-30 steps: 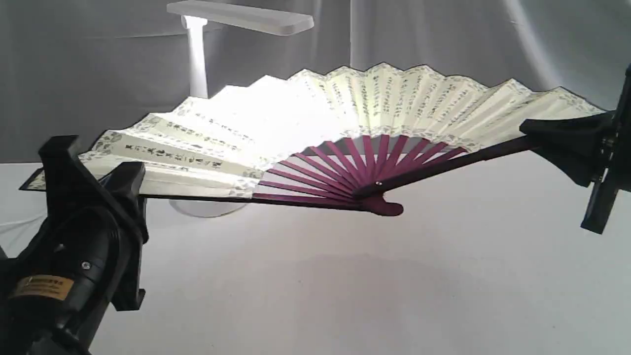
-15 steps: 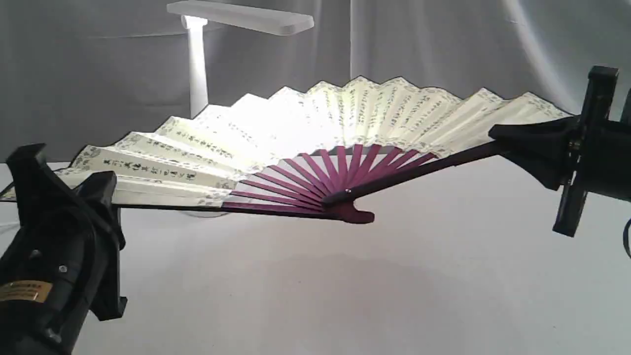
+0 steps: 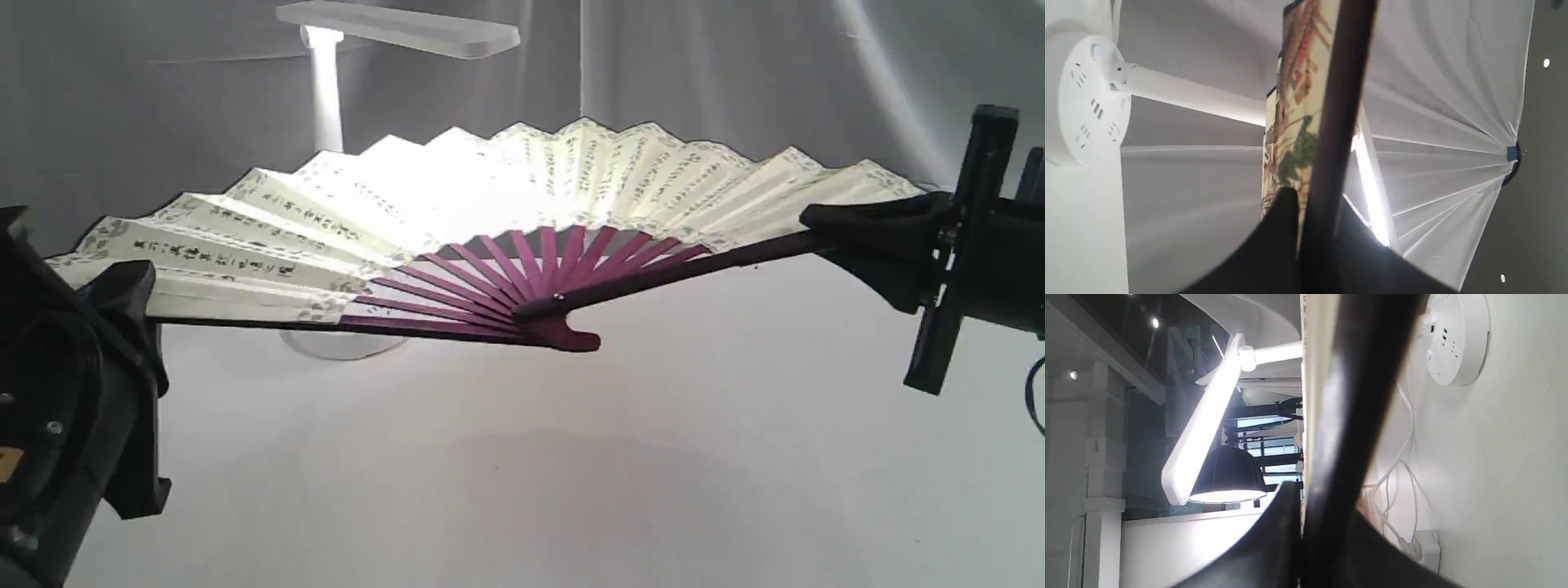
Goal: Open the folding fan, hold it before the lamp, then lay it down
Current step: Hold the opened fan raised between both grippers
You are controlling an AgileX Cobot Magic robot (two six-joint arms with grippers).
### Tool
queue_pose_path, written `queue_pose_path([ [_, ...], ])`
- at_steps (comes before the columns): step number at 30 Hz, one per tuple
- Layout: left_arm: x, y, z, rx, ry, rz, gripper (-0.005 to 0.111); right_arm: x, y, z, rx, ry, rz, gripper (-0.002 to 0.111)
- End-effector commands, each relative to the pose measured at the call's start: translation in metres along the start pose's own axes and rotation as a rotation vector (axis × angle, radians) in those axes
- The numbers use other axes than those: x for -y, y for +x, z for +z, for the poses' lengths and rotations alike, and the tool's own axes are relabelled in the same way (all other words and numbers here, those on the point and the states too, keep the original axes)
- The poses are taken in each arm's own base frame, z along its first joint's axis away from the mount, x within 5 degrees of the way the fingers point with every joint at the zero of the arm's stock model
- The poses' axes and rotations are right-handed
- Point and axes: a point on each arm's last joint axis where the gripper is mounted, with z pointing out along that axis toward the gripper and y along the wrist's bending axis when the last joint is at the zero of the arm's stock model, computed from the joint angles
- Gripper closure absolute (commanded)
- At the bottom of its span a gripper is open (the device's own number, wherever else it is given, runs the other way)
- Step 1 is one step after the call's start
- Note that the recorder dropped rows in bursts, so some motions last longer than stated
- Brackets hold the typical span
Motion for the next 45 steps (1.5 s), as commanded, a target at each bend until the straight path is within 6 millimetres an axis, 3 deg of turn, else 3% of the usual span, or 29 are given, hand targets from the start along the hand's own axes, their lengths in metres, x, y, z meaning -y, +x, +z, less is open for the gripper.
queue_pose_path([
  [1,0.009,-0.015,-0.001,0.133,0.055,-0.107,0.107,0.001,-0.002,-0.002,0.021,0.044,-0.058,0.108],
  [15,0.014,-0.025,0.009,0.160,0.093,-0.045,0.107,-0.002,-0.002,-0.002,0.041,0.057,-0.035,0.108],
  [28,0.020,-0.045,0.021,0.225,0.135,-0.039,0.107,-0.043,0.000,0.041,0.002,0.048,-0.134,0.108],
  [45,0.019,-0.048,0.022,0.246,0.129,-0.057,0.107,-0.047,-0.001,0.044,0.007,0.048,-0.138,0.108],
])
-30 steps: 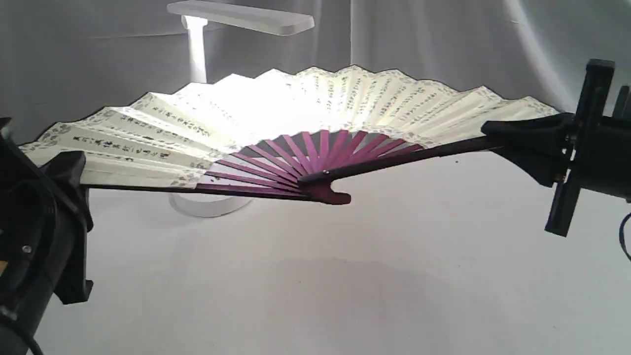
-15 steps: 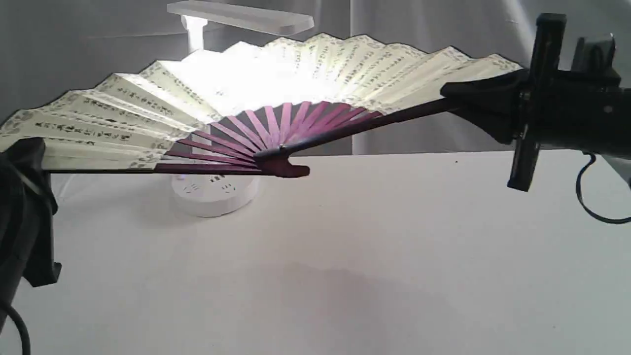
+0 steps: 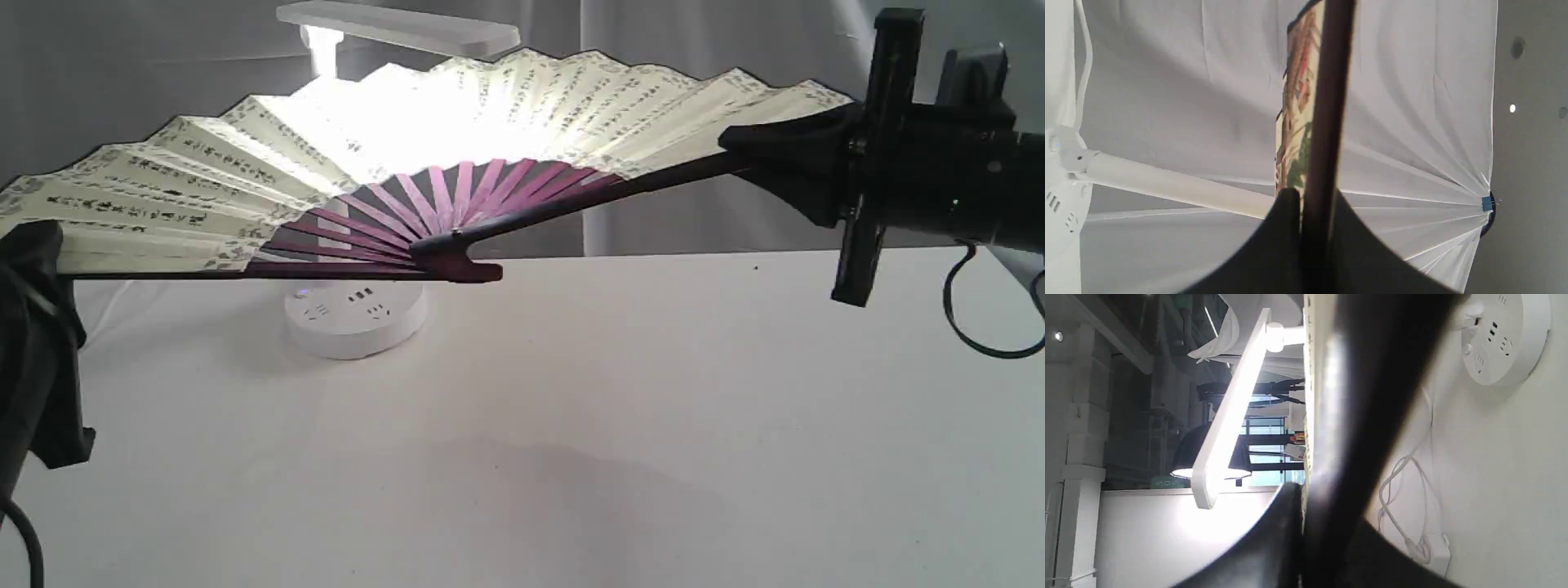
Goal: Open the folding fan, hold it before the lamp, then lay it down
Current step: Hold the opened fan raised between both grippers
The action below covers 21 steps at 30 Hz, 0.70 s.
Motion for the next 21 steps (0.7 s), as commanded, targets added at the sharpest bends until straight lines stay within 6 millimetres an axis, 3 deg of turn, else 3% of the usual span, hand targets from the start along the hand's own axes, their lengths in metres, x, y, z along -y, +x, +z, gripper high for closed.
queue_pose_path([
  [1,0.0079,-0.0148,0.0007,0.133,0.056,-0.072,0.107,0.0010,-0.0053,-0.0039,0.045,0.047,-0.053,0.108],
  [21,0.0079,-0.0148,0.0007,0.133,0.056,-0.072,0.107,0.0023,-0.0064,-0.0037,0.053,0.054,-0.050,0.108],
])
